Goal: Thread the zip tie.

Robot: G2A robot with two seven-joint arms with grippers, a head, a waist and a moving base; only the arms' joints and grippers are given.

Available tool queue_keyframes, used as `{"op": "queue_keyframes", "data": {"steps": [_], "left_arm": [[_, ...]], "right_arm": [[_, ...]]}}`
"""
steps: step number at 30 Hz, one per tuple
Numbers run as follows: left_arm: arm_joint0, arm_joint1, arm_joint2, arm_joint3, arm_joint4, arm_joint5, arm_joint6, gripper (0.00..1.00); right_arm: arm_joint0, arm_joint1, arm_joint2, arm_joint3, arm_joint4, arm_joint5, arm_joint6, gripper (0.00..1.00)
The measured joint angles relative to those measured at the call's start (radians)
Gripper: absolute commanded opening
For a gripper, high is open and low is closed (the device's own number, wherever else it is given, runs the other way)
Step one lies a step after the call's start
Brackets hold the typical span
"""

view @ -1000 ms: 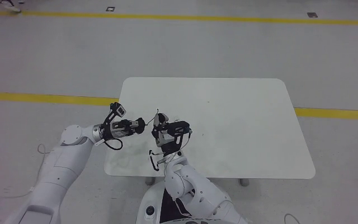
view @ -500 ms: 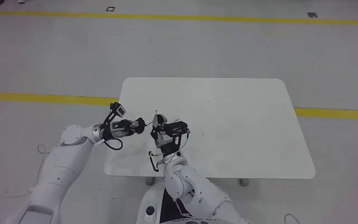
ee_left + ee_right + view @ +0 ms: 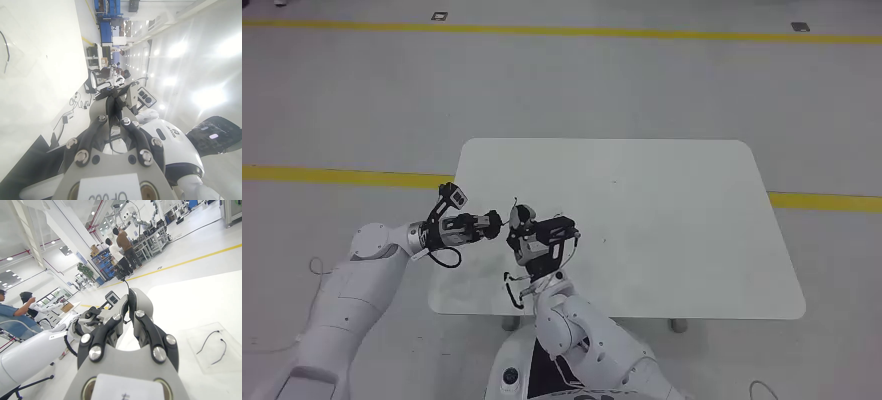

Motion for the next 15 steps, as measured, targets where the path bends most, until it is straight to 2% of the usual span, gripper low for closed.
{"op": "queue_keyframes", "data": {"steps": [15], "left_arm": [[0.0,0.0,0.0,0.0,0.0,0.0,0.0,0.0]], "right_arm": [[-0.002,0.002,0.0,0.0,0.016,-0.06,-0.019,0.0]]}}
